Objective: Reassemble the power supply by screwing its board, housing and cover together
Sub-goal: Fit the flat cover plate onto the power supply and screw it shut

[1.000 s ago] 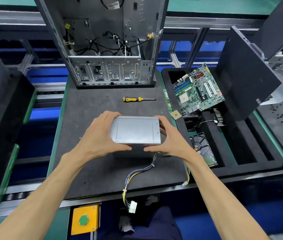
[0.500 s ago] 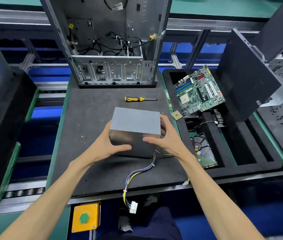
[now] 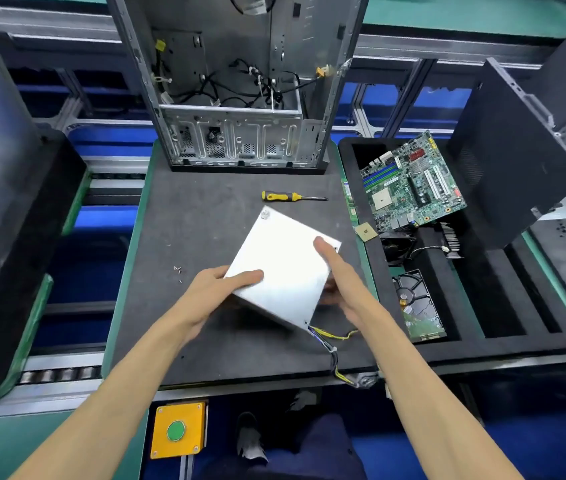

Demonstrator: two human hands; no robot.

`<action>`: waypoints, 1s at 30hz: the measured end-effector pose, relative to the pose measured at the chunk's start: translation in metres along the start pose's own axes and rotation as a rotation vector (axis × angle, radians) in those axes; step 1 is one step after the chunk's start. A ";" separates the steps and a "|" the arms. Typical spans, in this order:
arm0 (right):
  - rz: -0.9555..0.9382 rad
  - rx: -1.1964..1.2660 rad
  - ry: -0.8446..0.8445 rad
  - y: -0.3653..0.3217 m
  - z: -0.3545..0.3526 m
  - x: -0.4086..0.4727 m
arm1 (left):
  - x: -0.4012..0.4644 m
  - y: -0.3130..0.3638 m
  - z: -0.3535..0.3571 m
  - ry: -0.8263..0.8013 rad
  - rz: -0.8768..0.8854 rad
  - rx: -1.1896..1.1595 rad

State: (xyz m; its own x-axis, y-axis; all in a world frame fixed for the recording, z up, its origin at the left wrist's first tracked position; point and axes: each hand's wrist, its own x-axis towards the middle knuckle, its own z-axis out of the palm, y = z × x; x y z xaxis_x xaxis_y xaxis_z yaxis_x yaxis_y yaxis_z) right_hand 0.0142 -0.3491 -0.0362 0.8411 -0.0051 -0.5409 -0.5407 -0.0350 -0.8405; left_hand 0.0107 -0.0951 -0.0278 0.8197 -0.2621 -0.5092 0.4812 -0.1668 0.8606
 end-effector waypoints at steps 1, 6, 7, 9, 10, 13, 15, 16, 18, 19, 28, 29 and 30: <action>0.030 0.015 0.006 0.003 0.004 -0.001 | -0.001 -0.002 0.000 0.008 -0.032 0.010; 0.055 -0.110 0.094 -0.009 0.017 -0.003 | -0.004 -0.013 -0.001 0.088 -0.117 0.174; 0.032 -0.147 0.117 -0.012 0.017 0.000 | -0.005 -0.013 -0.001 0.107 -0.126 0.206; -0.012 -0.201 0.162 -0.018 0.020 0.005 | -0.006 -0.013 0.000 0.138 -0.143 0.290; -0.030 -0.238 0.177 -0.021 0.022 0.007 | -0.006 -0.013 0.000 0.151 -0.147 0.321; -0.078 -0.442 0.212 -0.031 0.021 0.016 | -0.007 -0.009 0.001 0.155 -0.158 0.396; -0.101 -0.647 0.213 -0.038 0.017 0.022 | -0.006 -0.005 0.005 0.154 -0.171 0.481; -0.114 -0.756 0.214 -0.042 0.014 0.025 | -0.005 -0.002 0.006 0.158 -0.182 0.543; -0.161 -0.924 0.232 -0.051 0.008 0.029 | -0.001 0.002 0.005 0.158 -0.202 0.691; -0.201 -0.970 0.257 -0.057 0.005 0.033 | 0.000 0.005 0.004 0.151 -0.208 0.770; -0.504 -0.988 0.144 -0.115 0.024 0.123 | 0.021 0.038 -0.030 0.474 -0.095 0.650; -0.497 -1.021 0.101 -0.115 0.028 0.133 | 0.022 0.040 -0.034 0.501 -0.070 0.616; -0.489 -1.062 0.065 -0.114 0.033 0.143 | 0.022 0.041 -0.038 0.532 -0.056 0.577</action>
State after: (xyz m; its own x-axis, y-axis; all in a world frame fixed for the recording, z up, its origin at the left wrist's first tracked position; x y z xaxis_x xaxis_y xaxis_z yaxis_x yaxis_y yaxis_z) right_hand 0.1956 -0.3132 -0.0184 0.9719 0.1900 -0.1387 0.0986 -0.8644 -0.4930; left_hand 0.0606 -0.0716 -0.0034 0.9077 0.2274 -0.3527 0.4084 -0.6718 0.6179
